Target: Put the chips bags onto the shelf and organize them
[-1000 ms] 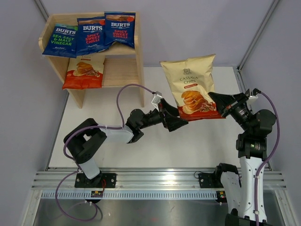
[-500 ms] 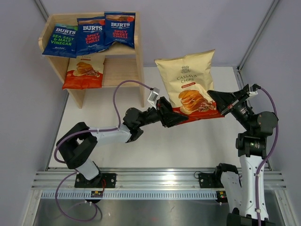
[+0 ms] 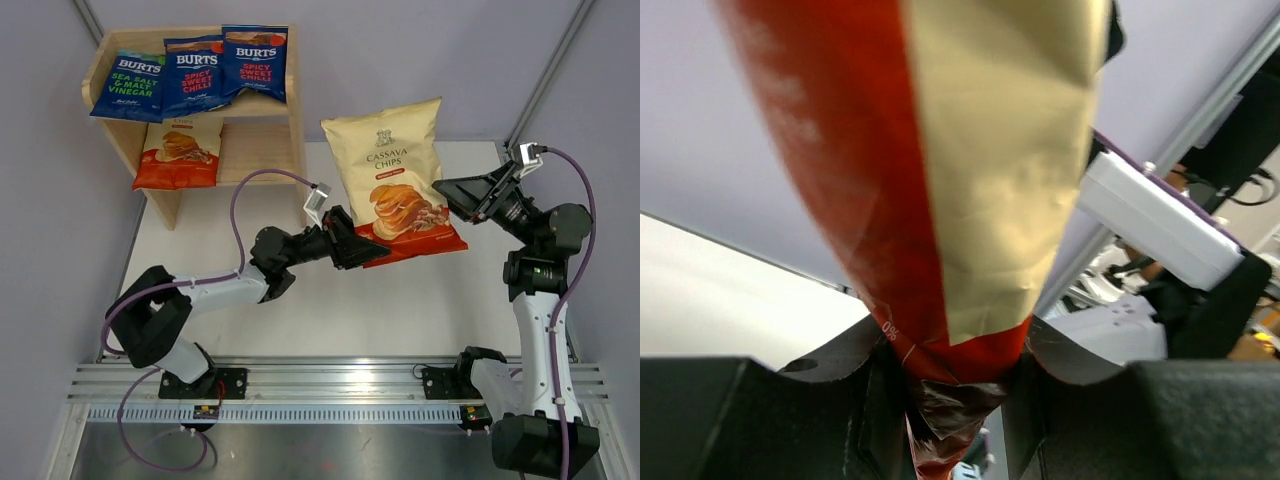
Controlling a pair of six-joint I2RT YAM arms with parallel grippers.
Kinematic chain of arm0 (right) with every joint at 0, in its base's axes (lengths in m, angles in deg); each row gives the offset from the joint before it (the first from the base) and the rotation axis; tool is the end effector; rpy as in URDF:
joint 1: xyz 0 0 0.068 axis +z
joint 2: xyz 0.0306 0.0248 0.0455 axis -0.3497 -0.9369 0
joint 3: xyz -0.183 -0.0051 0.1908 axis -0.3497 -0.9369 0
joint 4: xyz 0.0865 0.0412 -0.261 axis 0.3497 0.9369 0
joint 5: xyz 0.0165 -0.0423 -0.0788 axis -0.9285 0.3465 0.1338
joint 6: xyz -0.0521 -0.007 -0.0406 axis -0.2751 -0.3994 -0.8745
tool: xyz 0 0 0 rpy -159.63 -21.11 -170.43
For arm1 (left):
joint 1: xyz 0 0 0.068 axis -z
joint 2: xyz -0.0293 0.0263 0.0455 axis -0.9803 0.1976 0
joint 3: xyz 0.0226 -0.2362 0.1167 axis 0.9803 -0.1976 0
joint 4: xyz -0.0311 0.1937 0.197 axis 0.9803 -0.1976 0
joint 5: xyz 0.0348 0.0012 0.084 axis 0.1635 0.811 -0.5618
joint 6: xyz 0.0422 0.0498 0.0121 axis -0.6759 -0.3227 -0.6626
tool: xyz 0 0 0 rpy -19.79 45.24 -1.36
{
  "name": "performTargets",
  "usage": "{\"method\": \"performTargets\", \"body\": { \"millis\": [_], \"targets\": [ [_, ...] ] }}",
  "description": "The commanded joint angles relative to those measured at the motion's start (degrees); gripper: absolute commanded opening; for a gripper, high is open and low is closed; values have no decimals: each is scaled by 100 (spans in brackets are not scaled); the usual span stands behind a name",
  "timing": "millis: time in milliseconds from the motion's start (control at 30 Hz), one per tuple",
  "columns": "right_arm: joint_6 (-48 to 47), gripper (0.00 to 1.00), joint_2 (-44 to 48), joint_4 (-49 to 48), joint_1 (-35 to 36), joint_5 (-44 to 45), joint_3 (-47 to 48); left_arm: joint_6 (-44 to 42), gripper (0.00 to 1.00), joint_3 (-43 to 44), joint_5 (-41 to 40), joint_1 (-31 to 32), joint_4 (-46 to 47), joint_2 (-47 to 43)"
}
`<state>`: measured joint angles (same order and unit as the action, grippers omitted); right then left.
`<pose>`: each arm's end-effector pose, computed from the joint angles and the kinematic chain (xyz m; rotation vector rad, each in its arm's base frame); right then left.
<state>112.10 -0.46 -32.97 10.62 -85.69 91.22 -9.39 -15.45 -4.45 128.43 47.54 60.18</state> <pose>0.2084 0.0091 0.4206 0.0961 1.5188 1.5665 0.2040 -0.2853 0.2946 0.5905 1.2511 -1.8180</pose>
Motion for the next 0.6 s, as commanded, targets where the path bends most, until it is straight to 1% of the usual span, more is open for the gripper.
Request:
{"method": "performTargets", "body": {
  "millis": [0, 33, 67, 100, 133, 167, 200, 233, 267, 300, 333, 367, 400, 433, 467, 500, 533, 567],
  "targets": [
    [-1860, 85, 30, 209, 35, -952, 311, 854, 25, -43, 841, -297, 2354, -309],
    [-2186, 87, 74, 543, 35, -952, 399, 1152, 25, -17, 1018, -341, 2471, -317],
    [-2868, 88, 118, 842, 44, -926, 582, 1225, 25, -8, 1168, -420, 2490, -378],
    [-3275, 90, 179, 1681, 36, -865, 697, 1234, 25, -16, 1317, -438, 2438, -449],
    [-3679, 91, 188, 2150, 35, -803, 846, 1121, 24, -34, 1571, -456, 2350, -536],
    [-3988, 91, 197, 2355, 35, -855, 978, 1024, 24, -69, 1652, -473, 1949, -746],
    [-3904, 91, 206, 2444, 35, -986, 962, 901, 24, -60, 1740, -473, 1667, -844],
    [-3677, 92, 215, 1993, 88, -1144, 901, 596, 24, -34, 1932, -473, 1333, -940],
    [-3022, 92, 232, 1536, 132, -1450, 666, 436, 24, 53, 2030, -473, 1025, -1037],
    [-2815, 92, 241, 870, 184, -1549, 585, 339, 24, 80, 2248, -465, 605, -1177],
    [-2778, 92, 241, 898, 281, -1576, 567, 216, 25, 115, 2372, -473, 478, -1231],
    [-3091, 92, 224, 1142, 325, -1498, 680, 162, 24, 159, 2504, -473, 382, -1284],
    [-3259, 92, 145, 1806, 386, -1454, 768, 145, 25, 238, 2749, -465, 198, -1336],
    [-3322, 92, 101, 1943, 474, -1436, 829, 101, 26, 299, 2856, -473, 92, -1354],
    [-2992, 91, 66, 1866, 553, -1470, 795, 48, 27, 370, 2927, -473, -284, -1354],
    [-2658, 91, 31, 1186, 615, -1532, 717, -48, 28, 536, 2971, -465, -575, -1363],
    [-2298, 90, 39, 753, 668, -1593, 646, -362, 29, 616, 2945, -473, -917, -1355],
    [-1624, 90, 39, -43, 747, -1681, 541, -548, 30, 695, 2901, -465, -1686, -1346]
  ]
}}
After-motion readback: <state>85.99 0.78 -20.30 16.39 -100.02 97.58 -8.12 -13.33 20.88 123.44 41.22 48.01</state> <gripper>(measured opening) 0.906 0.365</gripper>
